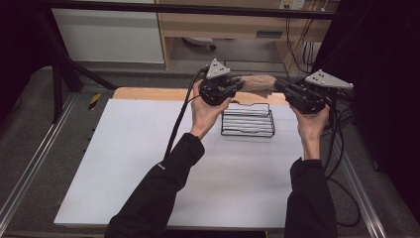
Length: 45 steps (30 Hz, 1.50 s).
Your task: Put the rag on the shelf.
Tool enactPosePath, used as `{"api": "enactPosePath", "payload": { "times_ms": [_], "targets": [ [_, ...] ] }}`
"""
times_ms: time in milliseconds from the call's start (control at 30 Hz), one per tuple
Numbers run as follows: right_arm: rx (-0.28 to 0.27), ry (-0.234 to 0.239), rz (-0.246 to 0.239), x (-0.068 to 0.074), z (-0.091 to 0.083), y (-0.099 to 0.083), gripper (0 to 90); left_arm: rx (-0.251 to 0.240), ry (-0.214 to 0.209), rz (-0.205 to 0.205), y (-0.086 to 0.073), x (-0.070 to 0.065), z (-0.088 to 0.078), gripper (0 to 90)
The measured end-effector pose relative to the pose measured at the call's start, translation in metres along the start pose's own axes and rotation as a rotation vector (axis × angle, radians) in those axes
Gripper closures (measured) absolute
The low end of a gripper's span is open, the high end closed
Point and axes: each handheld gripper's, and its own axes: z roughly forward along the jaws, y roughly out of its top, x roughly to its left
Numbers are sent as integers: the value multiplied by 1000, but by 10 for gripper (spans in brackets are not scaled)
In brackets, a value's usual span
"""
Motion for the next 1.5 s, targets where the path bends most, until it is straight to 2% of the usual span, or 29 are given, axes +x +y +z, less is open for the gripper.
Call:
{"api": "enactPosePath", "payload": {
  "times_ms": [133, 333, 567, 767, 833, 900, 1100, 1233, 1400, 1500],
  "targets": [
    [7, 4, -1, 0, 0, -4, 859, -2, -3, -14, 6, 2, -5, 754],
    [18, 8, -9, 0, 0, -7, 860, -14, 7, -29, 27, 5, -8, 729],
    [28, 13, -13, 1, -1, -9, 860, 37, 11, -31, 39, 7, 2, 825],
    [40, 19, -18, 2, 0, -10, 860, 43, 5, -52, 44, 12, 6, 878],
    [45, 17, -19, 2, 1, -11, 861, 49, 0, -55, 43, 13, 5, 882],
    [45, 18, -19, 1, 1, -12, 859, 70, -23, -60, 39, 12, 5, 889],
    [43, 13, -13, 1, 2, -16, 845, 145, -62, -7, 18, 6, 5, 895],
    [52, 20, -3, 0, 3, -19, 796, 187, -55, 26, 8, 3, 7, 896],
    [37, 42, 33, -1, 1, -23, 729, 205, -48, 23, -1, 4, 10, 897],
    [44, 39, 41, -2, 2, -25, 761, 212, -37, 37, -4, 4, 12, 897]
  ]
}}
